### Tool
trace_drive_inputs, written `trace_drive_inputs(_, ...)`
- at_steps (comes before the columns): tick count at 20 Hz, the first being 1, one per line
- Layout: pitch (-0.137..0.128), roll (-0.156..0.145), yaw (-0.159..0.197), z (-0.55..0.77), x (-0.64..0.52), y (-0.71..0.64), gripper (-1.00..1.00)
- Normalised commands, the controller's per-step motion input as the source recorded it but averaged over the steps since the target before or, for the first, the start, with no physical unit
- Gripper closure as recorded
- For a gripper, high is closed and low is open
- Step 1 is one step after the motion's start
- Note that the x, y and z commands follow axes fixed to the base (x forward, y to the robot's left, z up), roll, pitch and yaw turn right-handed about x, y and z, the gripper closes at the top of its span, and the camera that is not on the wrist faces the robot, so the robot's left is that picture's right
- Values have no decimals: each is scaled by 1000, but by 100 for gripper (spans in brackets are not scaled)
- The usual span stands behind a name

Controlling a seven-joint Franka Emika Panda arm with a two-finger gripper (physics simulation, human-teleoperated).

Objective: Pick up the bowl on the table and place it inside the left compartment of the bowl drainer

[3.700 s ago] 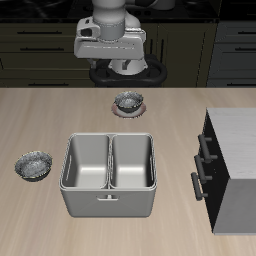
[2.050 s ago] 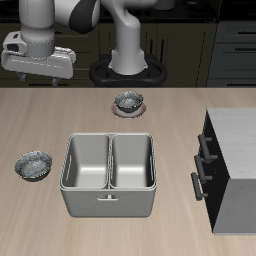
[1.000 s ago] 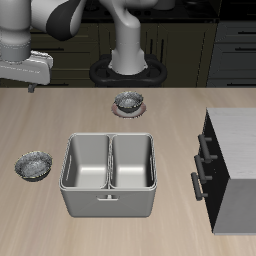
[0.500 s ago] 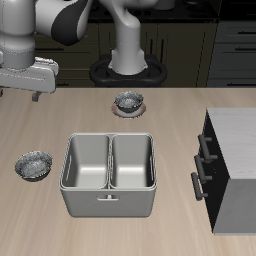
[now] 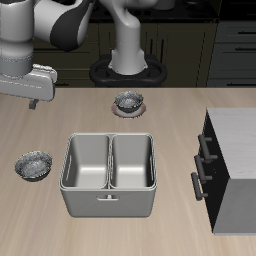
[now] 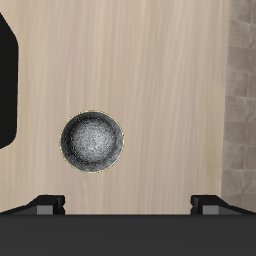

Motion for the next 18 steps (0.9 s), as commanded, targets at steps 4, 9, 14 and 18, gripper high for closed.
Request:
trace_drive_inputs(4, -7, -10, 10, 1, 173, 58, -100)
trace_drive_inputs(9, 29, -1, 22, -278, 201, 107, -100)
trace_drive_inputs(14, 21, -13, 6, -255, 121, 15, -100)
trace_drive_inputs(18, 44, -16, -9, -353, 103, -76, -100)
